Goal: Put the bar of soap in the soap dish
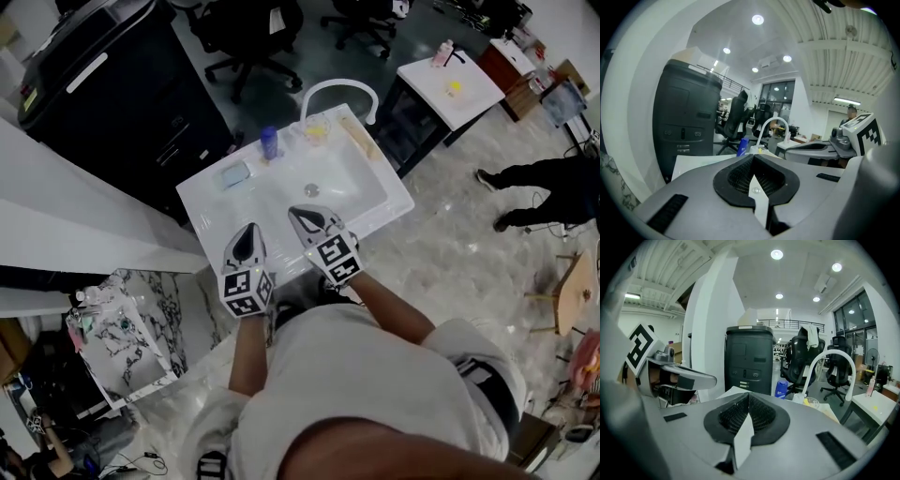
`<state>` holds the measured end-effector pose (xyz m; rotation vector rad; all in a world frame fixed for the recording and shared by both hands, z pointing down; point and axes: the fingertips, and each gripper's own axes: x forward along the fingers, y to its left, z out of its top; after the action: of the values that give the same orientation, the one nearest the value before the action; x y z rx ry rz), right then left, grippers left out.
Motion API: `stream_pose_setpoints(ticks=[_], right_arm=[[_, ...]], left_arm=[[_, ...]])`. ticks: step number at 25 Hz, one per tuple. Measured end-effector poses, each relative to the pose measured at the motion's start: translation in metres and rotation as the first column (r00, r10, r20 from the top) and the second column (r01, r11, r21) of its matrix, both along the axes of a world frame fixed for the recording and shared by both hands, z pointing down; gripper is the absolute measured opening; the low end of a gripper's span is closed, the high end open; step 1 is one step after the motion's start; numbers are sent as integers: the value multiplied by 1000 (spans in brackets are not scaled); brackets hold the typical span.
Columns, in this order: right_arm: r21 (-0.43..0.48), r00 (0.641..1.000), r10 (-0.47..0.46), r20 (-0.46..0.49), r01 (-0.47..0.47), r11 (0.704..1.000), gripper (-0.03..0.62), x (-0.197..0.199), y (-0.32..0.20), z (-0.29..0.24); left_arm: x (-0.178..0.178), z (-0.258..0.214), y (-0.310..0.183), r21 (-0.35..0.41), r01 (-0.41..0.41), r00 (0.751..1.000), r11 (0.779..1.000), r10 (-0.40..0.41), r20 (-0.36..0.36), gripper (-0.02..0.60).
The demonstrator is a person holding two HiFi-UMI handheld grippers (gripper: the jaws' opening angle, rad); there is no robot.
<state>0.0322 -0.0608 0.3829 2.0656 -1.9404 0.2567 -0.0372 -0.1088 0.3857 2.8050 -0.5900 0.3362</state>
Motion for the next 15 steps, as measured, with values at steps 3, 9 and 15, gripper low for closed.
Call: stream_pose_setpoints(ticks=[3, 9, 15], right_arm=[[60, 1000, -3, 4, 3, 998, -2, 8, -5, -27], [198, 1000, -15, -24, 20, 980, -2, 20, -18, -97], [269, 997, -6, -80, 27, 963, -2, 23, -16, -136]], left_arm=[[2, -24, -4, 33, 17, 999, 999, -16, -34, 18], [4, -89, -19, 135, 62, 993, 989, -47, -112, 18], [0, -139, -24, 201, 107, 981, 974, -71, -179, 18]])
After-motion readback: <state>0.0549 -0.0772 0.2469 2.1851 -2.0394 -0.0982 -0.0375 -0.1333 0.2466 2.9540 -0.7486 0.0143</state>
